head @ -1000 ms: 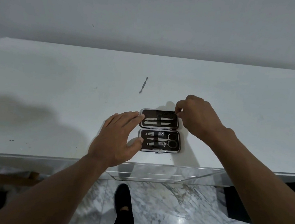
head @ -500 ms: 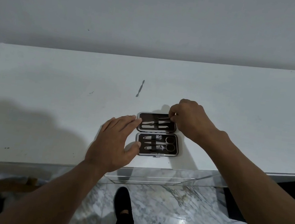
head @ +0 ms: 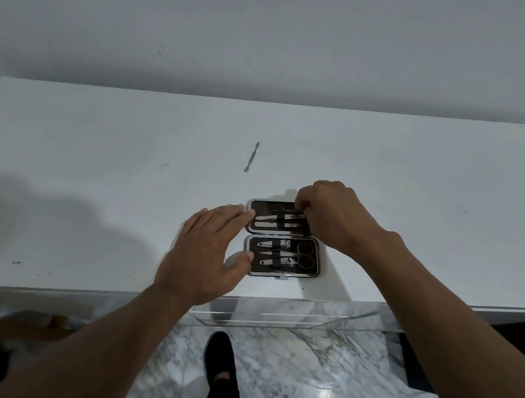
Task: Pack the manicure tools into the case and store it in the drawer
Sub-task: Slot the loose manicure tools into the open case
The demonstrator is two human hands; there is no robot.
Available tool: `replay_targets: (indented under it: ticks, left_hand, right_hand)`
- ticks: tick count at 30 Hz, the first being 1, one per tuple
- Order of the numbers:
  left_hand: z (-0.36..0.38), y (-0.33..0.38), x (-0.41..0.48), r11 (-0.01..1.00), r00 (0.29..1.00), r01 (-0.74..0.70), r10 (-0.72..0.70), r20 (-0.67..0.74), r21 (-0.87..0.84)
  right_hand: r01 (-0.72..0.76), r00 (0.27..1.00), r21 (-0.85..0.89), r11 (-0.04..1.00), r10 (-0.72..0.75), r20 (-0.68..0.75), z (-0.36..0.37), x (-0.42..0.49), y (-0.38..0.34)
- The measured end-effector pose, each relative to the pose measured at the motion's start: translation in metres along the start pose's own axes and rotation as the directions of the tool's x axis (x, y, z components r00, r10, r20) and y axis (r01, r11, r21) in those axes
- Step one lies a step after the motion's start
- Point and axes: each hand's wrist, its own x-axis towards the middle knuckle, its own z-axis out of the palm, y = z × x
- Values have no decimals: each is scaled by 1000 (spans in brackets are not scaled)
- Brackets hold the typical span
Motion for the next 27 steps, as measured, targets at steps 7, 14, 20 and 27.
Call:
replay_targets:
  ticks: [7,14,20,27]
  left_hand:
    - [0,1,0,1000,1000,3,-3,-2,-4]
    - [0,0,0,1000,1000,3,-3,-2,-10]
    - [1,0,0,1000,1000,6,-6,-8,-20]
    - [2,-1,1,1000,1000,6,-6,-5,-20]
  right_hand:
    - [-5,1000,48,999,5,-7,2,6,3]
    - [20,999,68,997,-22,24,4,11,-1]
    - [31,999,95,995,-35,37,6,13,-4]
    - [-3,1000,195,981,6,-12,-3,15,-2]
